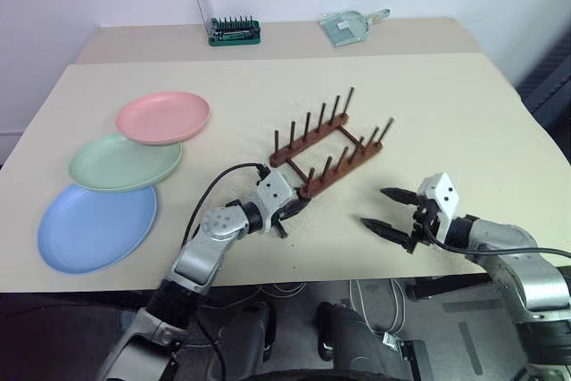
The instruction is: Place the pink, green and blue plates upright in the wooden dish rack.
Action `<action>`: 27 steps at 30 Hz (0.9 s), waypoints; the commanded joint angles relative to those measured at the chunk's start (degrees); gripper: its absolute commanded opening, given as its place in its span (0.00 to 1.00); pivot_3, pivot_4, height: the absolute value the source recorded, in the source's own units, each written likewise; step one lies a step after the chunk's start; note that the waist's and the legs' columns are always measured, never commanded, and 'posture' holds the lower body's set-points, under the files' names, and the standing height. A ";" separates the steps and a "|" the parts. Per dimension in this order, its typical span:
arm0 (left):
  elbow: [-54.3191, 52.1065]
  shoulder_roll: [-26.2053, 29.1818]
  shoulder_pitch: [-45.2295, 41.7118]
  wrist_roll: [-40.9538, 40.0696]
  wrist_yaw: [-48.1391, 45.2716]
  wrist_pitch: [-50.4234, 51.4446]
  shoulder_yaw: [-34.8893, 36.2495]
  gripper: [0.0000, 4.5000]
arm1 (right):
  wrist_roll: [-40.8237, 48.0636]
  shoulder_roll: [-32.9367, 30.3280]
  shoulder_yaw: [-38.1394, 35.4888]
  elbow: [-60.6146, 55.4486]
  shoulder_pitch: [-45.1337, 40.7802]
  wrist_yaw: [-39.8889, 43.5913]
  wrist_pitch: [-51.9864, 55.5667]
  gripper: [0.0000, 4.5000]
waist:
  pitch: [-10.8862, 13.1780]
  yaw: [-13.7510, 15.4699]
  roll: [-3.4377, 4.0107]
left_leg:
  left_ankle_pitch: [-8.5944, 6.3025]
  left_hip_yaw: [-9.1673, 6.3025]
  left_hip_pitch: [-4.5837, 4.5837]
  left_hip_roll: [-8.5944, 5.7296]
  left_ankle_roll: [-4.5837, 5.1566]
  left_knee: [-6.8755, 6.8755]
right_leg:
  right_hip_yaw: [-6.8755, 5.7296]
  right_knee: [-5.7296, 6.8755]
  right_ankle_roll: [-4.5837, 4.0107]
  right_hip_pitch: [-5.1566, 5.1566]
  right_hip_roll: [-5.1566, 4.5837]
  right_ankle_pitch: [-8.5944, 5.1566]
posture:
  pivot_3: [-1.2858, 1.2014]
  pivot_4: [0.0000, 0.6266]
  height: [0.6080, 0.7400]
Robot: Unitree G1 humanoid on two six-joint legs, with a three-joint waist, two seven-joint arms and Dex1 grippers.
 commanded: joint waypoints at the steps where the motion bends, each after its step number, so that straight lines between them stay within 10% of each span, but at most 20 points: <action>1: 0.84 2.21 -1.36 -2.39 -6.95 -2.70 0.18 0.15 | 0.51 -0.22 -1.90 -2.88 0.75 -0.68 -1.12 1.00 | 0.00 0.03 0.00 | 0.00 0.00 0.00 0.00 0.00 0.00 | 0.00 0.00 0.01 0.00 0.00 -0.01 | 0.52 0.24 1.00; 4: 2.46 3.23 -1.99 -4.07 -9.50 -2.25 1.64 0.15 | 0.38 0.15 -2.10 -3.88 1.86 -1.58 -1.39 1.00 | 0.00 0.05 0.00 | 0.00 -0.01 -0.01 0.00 0.01 0.00 | 0.00 -0.02 0.02 0.00 -0.01 -0.01 | 0.52 0.24 1.00; 11: 1.04 5.47 0.89 -4.85 -7.72 0.42 5.32 0.93 | -0.51 -0.83 -2.82 -4.10 3.96 -2.76 -1.99 1.00 | 0.00 -0.11 0.00 | 0.01 -0.01 -0.01 0.00 0.03 0.00 | 0.01 -0.01 0.03 -0.01 0.00 -0.01 | 0.52 0.24 1.00; 15: -6.16 8.21 5.40 -9.75 -9.69 5.92 7.75 0.94 | -1.98 -2.74 -4.08 -1.61 3.50 -3.25 -1.73 0.89 | 0.00 -0.21 0.01 | 0.00 -0.01 0.00 0.04 0.00 -0.02 | 0.02 0.00 0.03 -0.02 0.01 -0.02 | 0.52 0.24 1.00; 21: -14.84 7.92 8.07 -13.08 -9.16 15.19 4.38 0.28 | -4.87 -4.29 -3.26 1.51 0.00 -4.46 -1.75 0.24 | 0.00 0.16 0.02 | 0.00 0.00 -0.04 0.04 0.00 0.00 | 0.02 -0.03 0.01 -0.02 -0.01 -0.02 | 0.52 0.24 1.00; 23: -14.98 5.42 7.07 -12.74 -7.32 17.84 2.39 0.28 | -6.40 -4.33 -2.03 1.75 -1.25 -4.98 -1.68 0.01 | 0.00 0.13 0.01 | 0.00 0.00 -0.04 0.04 0.00 0.04 | 0.01 -0.03 0.02 0.02 -0.02 -0.02 | 0.52 0.24 1.00; 27: -12.23 0.65 4.54 -12.02 -2.88 18.99 2.25 0.28 | -8.74 -3.56 0.26 2.26 -4.08 -6.38 -0.88 0.00 | 0.00 0.05 0.01 | 0.02 0.00 -0.04 0.04 0.04 -0.01 | 0.00 -0.03 0.02 0.00 0.00 -0.02 | 0.52 0.24 1.00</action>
